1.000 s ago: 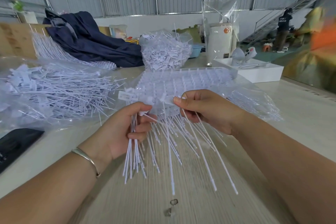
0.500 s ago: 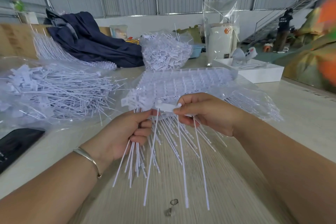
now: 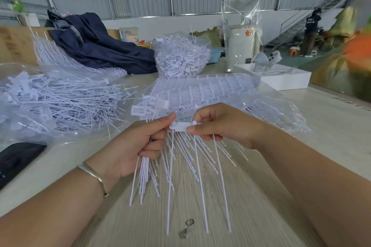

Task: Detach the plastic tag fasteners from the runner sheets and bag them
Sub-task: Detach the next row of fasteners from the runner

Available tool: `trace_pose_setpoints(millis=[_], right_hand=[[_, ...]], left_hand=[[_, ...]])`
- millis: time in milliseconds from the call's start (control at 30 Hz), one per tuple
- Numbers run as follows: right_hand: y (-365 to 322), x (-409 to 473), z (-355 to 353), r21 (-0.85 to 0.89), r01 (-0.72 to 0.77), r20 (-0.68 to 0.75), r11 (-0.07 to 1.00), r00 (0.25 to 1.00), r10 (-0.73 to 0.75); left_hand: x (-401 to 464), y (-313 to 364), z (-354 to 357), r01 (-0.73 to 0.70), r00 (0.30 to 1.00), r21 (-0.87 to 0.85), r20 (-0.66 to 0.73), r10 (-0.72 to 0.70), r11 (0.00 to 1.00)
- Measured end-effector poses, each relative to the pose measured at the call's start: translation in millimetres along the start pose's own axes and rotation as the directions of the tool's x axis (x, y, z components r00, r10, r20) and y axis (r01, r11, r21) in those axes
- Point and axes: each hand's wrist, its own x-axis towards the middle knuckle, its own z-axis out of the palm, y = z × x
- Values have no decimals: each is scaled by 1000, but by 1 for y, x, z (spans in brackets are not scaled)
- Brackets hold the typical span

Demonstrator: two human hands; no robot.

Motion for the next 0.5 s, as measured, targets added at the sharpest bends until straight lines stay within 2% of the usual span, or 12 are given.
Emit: trace_pose_setpoints(millis=[200, 500], right_hand=[[0, -1, -4, 49, 15, -21, 999, 1000, -14], [4, 0, -13, 221, 30, -105, 975, 994, -6]], left_hand=[[0, -1, -1, 12, 1000, 5, -17, -12, 1000], [-1, 4, -10, -35, 996, -101, -86, 27, 994]])
